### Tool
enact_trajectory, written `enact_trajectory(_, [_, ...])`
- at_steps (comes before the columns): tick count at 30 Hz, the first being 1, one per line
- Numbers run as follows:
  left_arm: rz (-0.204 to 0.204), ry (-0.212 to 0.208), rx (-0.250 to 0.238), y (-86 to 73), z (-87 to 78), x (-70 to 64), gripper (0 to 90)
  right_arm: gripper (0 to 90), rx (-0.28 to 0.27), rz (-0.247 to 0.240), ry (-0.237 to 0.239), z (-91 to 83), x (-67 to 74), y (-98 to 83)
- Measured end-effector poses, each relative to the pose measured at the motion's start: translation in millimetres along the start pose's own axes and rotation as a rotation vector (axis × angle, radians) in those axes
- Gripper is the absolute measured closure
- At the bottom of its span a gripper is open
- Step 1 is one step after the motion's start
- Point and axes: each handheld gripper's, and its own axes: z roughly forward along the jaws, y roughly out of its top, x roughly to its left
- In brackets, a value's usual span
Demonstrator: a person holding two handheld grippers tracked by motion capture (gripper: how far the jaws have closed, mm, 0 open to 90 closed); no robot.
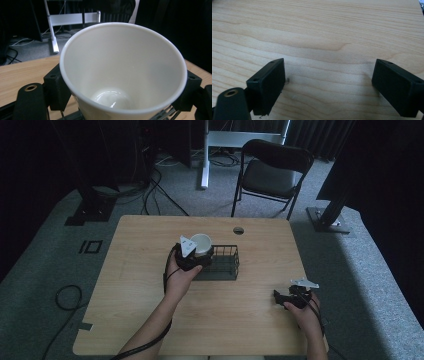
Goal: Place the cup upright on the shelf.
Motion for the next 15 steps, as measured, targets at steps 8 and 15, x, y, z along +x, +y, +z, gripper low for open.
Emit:
enact_trajectory(8, [-0.004,-0.017,0.042,-5.1,16.1,1.2,20.5,11.1,0.000,0.000,0.000,0.0,0.0,0.0])
enact_trajectory(15, [0.015,-0.023,0.071,-7.9,26.9,-1.4,20.5,11.1,0.000,0.000,0.000,0.0,0.0,0.0])
